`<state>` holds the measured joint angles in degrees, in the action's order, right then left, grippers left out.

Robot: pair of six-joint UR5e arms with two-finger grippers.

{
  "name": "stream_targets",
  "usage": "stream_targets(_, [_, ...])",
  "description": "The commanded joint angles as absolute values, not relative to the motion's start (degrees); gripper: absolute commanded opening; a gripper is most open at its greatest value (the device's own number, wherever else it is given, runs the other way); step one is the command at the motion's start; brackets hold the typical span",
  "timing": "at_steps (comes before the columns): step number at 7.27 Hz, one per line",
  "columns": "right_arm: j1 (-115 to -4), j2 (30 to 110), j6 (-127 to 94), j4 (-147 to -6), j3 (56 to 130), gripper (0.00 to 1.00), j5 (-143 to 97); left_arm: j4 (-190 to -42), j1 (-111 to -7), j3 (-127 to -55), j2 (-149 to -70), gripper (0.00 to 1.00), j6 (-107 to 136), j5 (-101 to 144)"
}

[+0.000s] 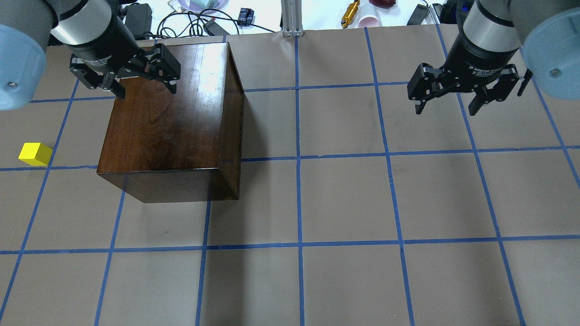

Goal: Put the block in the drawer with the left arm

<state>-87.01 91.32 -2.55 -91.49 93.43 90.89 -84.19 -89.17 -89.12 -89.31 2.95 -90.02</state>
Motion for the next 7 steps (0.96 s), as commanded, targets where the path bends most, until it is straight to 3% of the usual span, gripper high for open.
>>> stream_targets(1, [-87.01, 91.32, -2.55, -91.49, 93.43, 1.0, 90.97, -84.55, -89.21, -88.77, -89.3, 1.0, 3.16, -89.83])
stream_targets(7, [-87.01, 91.32, -2.55, -91.49, 93.43, 1.0, 90.88, -84.55, -89.03, -88.42, -90.09, 1.0, 3.34, -89.65])
